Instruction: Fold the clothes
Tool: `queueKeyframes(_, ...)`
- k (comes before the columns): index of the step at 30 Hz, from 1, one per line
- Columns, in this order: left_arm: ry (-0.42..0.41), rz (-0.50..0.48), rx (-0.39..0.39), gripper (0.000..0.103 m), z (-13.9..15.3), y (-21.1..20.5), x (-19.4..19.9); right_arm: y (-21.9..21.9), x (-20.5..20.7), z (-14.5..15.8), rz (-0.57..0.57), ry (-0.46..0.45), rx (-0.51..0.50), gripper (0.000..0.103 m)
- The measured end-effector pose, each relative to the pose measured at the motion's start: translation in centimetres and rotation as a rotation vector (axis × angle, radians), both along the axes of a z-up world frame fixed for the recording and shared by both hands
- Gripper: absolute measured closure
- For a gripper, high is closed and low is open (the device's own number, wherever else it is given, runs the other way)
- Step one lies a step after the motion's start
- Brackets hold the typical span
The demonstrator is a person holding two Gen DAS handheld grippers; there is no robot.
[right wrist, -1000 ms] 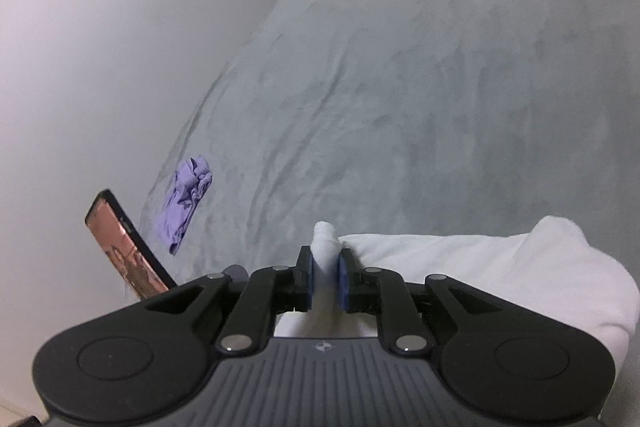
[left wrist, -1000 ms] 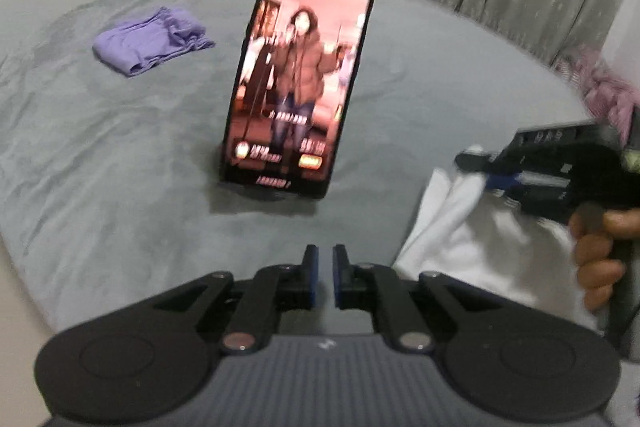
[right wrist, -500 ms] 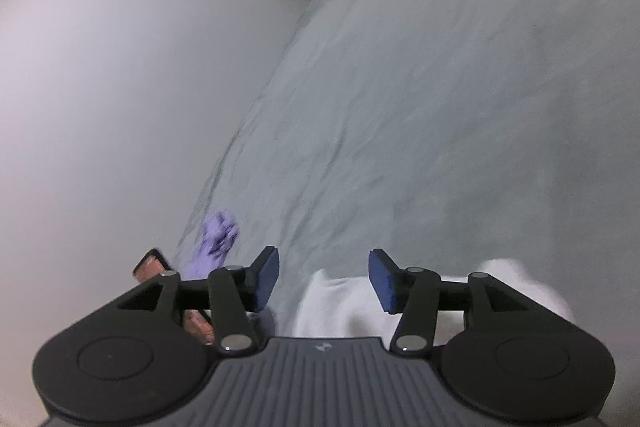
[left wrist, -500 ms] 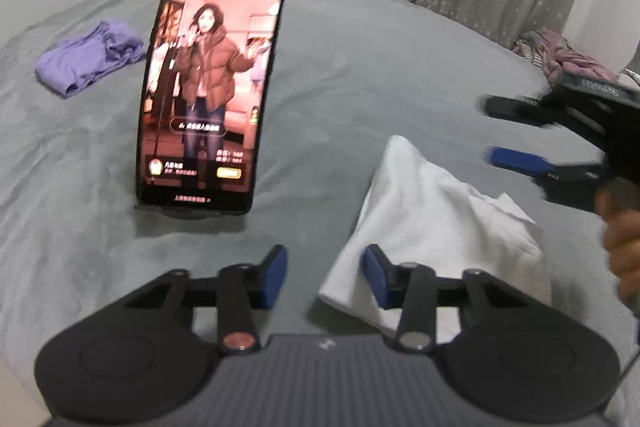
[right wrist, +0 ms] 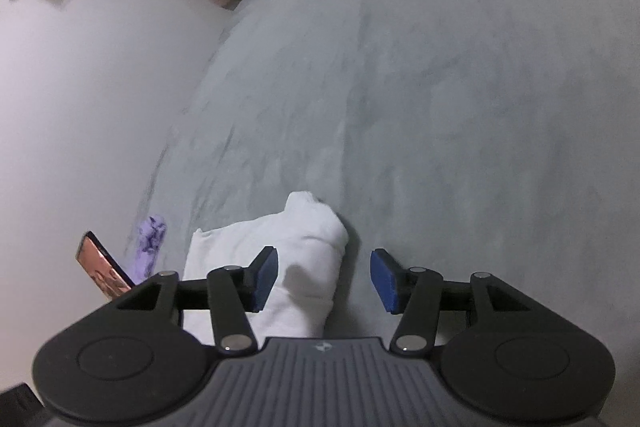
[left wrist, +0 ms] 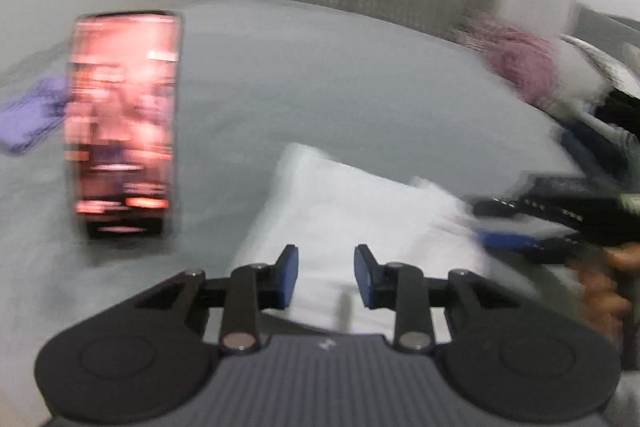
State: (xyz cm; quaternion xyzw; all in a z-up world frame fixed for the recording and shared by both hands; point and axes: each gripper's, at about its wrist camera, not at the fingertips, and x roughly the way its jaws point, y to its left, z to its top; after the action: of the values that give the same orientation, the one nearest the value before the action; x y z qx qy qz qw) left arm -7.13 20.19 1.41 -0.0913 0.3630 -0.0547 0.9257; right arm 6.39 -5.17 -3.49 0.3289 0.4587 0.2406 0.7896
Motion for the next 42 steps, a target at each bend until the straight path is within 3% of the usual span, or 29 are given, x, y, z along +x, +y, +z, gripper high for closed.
queueKeyframes(2,-0.002,-0.114,0.029,0.081,-0.6,-2.4,-0.1,0.1,0.3,-0.3,0.000,0.003,0.026,0.059)
queueKeyframes(5,0.000,-0.227,0.088,0.082,-1.6,-4.8,0.2,0.5,0.7,-1.0,0.002,0.010,0.043,0.078)
queueKeyframes(6,0.047,-0.252,0.101,0.085,-2.5,-5.4,0.6,0.8,0.8,-1.4,0.000,0.010,0.045,0.086)
queueKeyframes(9,0.099,-0.252,0.102,0.088,-3.6,-6.1,0.9,0.4,1.3,-1.5,-0.021,-0.012,0.060,0.093)
queueKeyframes(13,0.120,-0.248,0.058,0.088,-3.9,-5.5,1.3,-0.9,1.7,0.4,-0.034,-0.131,0.064,0.096)
queueKeyframes(17,0.124,-0.275,0.055,0.085,-3.2,-5.4,1.5,0.1,3.0,-1.6,0.012,-0.067,-0.042,0.096)
queueKeyframes(20,0.106,-0.261,-0.005,0.072,-2.0,-4.1,1.8,-1.2,2.8,-1.6,0.003,-0.034,0.029,0.088)
queueKeyframes(22,0.072,-0.224,0.000,0.066,-1.5,-3.0,1.9,-2.1,2.3,-1.1,-0.014,-0.046,0.026,0.078)
queueKeyframes(25,-0.008,-0.127,0.073,0.058,-0.5,-1.4,2.7,-2.7,1.8,-0.3,-0.009,-0.077,-0.017,0.076)
queueKeyframes(28,-0.038,-0.035,0.149,0.055,-0.1,-0.3,4.5,-2.7,1.2,0.2,0.013,-0.087,-0.030,0.076)
queueKeyframes(31,0.006,0.096,0.210,0.051,-0.8,1.1,6.4,-1.5,0.2,0.2,0.045,-0.075,-0.028,0.075)
queueKeyframes(32,0.087,0.169,0.197,0.048,-2.0,2.3,7.3,-1.0,-0.2,-0.1,0.057,-0.066,-0.034,0.075)
queueKeyframes(33,0.104,0.194,0.166,0.039,-2.5,3.0,7.4,-0.6,-0.5,-0.4,0.067,-0.060,-0.041,0.074)
queueKeyframes(35,0.115,0.235,0.103,0.037,-2.9,4.1,7.3,-0.5,-0.9,-0.8,0.069,-0.080,-0.061,0.074)
queueKeyframes(38,0.115,0.230,0.134,0.037,-1.5,3.1,7.1,-1.2,-1.6,-0.6,0.059,-0.086,-0.081,0.074)
queueKeyframes(40,0.098,0.204,0.150,0.019,-0.6,2.4,6.6,-1.6,-2.0,0.2,0.045,-0.075,-0.103,0.072)
queueKeyframes(42,0.075,0.164,0.164,0.010,0.3,1.5,6.1,-1.9,-3.5,1.5,0.027,-0.103,-0.181,0.063)
